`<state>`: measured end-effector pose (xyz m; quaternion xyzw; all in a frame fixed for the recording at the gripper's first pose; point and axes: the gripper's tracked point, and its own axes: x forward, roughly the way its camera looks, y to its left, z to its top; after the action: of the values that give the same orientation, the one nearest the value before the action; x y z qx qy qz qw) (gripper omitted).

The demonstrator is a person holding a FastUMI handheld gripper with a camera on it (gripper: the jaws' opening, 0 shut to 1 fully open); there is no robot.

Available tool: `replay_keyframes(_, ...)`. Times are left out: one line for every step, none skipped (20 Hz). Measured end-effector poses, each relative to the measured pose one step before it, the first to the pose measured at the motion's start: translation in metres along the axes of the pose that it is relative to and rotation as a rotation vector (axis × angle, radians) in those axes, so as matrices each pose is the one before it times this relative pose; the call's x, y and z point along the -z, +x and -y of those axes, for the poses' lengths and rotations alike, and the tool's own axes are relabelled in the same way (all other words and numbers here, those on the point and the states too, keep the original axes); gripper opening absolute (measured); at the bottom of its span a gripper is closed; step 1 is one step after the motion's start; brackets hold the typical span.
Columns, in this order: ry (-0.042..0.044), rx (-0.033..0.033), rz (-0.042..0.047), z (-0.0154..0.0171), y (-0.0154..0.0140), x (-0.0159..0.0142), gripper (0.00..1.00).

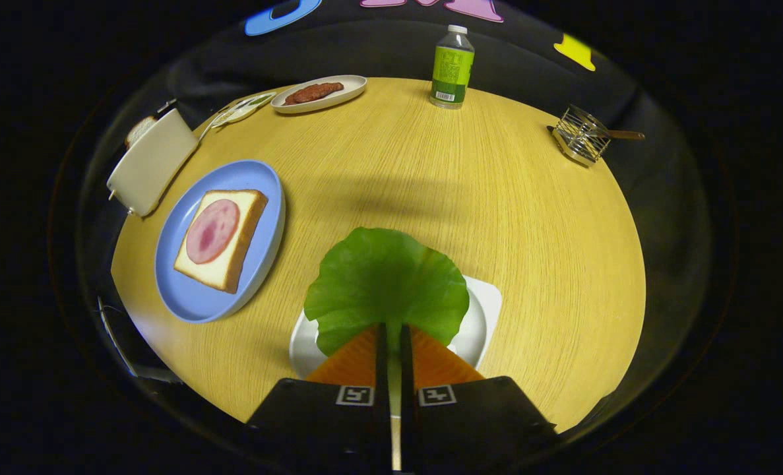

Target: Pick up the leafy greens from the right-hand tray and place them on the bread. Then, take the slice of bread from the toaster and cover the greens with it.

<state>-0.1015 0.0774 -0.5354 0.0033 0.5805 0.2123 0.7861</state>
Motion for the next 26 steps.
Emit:
replay_keyframes(-0.00824, 0.00022, 0.00692, -0.00126, -0.00053, 0.00063, 0.07)
replay_keyframes(0.00339, -0.00727, 0.00203, -0.00257, -0.00148, -0.00134, 0.06)
replay_keyframes(0.01258, -0.00884, 0.01841, -0.00197, -0.00379, -0.00415, 0.06)
replay_keyframes(0.01281, -0.00191, 0.02531, -0.00157, -0.00384, -0.00531, 0.06)
replay_keyframes(0.00914, -0.00253, 0.02481, -0.00123, -0.00589, -0.00656, 0.05)
replay_keyframes(0.00247, -0.00313, 0.02351, -0.00177, -0.00707, -0.00679, 0.06)
replay_keyframes(-0.00172, -0.00068, 0.02097, -0.00149, -0.00685, -0.00742, 0.05)
replay_keyframes(-0.00024, -0.00289, 0.02215, -0.00244, -0.00790, -0.00733, 0.05)
replay_keyframes(0.00289, -0.01022, 0.02230, -0.00514, -0.00714, -0.00963, 0.05)
replay_keyframes(-0.00052, -0.00713, 0.01884, -0.00521, -0.00733, -0.00796, 0.05)
replay_keyframes(-0.00557, -0.00967, 0.01800, -0.00639, -0.00595, -0.00838, 0.05)
replay_keyframes(-0.00725, -0.00736, 0.01404, -0.00733, -0.00573, -0.00710, 0.05)
replay_keyframes(-0.00650, -0.01540, 0.00946, -0.00930, -0.00473, -0.00719, 0.05)
replay_keyframes(-0.00526, -0.01891, 0.00917, -0.01160, -0.00277, -0.00644, 0.05)
replay_keyframes(-0.00989, -0.01870, 0.00690, -0.01186, -0.00228, -0.00625, 0.05)
replay_keyframes(-0.01467, -0.01618, 0.00303, -0.00974, 0.00051, -0.00635, 0.05)
replay_keyframes(-0.01417, -0.01637, 0.00244, -0.01217, 0.00160, -0.00309, 0.05)
replay_keyframes(-0.01004, -0.02107, 0.00023, -0.01341, 0.00369, -0.00297, 0.05)
replay_keyframes(-0.00663, -0.02197, -0.00298, -0.01327, 0.00389, -0.00361, 0.05)
replay_keyframes(-0.00949, -0.01564, -0.00054, -0.01088, 0.00357, -0.00479, 0.05)
replay_keyframes(-0.01315, -0.01167, -0.00397, -0.01032, 0.00347, -0.00412, 0.05)
replay_keyframes(-0.01340, -0.00988, -0.00588, -0.00880, 0.00358, -0.00334, 0.05)
replay_keyframes(-0.01114, -0.00902, -0.00902, -0.00812, 0.00339, -0.00215, 0.05)
replay_keyframes(-0.00771, -0.00810, -0.01022, -0.00635, 0.00439, -0.00166, 0.05)
replay_keyframes(-0.00480, -0.00875, -0.00883, -0.00635, 0.00327, -0.00110, 0.05)
replay_keyframes(-0.00783, -0.00107, -0.00655, -0.00325, 0.00307, -0.00102, 0.05)
